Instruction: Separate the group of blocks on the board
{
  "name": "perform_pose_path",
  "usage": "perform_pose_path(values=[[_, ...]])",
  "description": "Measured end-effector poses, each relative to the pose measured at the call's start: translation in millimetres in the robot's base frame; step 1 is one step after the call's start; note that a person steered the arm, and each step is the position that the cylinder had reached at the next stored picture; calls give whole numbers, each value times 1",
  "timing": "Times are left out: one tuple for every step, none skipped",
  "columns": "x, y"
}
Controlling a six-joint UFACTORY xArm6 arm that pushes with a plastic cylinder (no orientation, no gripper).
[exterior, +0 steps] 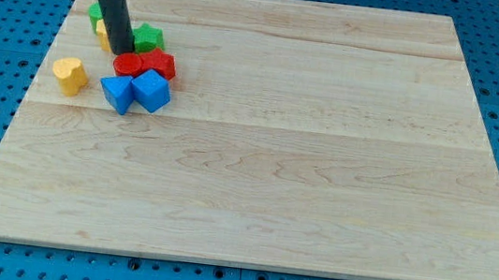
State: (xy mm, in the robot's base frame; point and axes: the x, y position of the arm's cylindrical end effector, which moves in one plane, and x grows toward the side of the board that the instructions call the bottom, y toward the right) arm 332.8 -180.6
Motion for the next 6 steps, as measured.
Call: perform_pose_path(values=[[-6,21],[25,33],[49,43],[69,65],[73,121],[28,143]])
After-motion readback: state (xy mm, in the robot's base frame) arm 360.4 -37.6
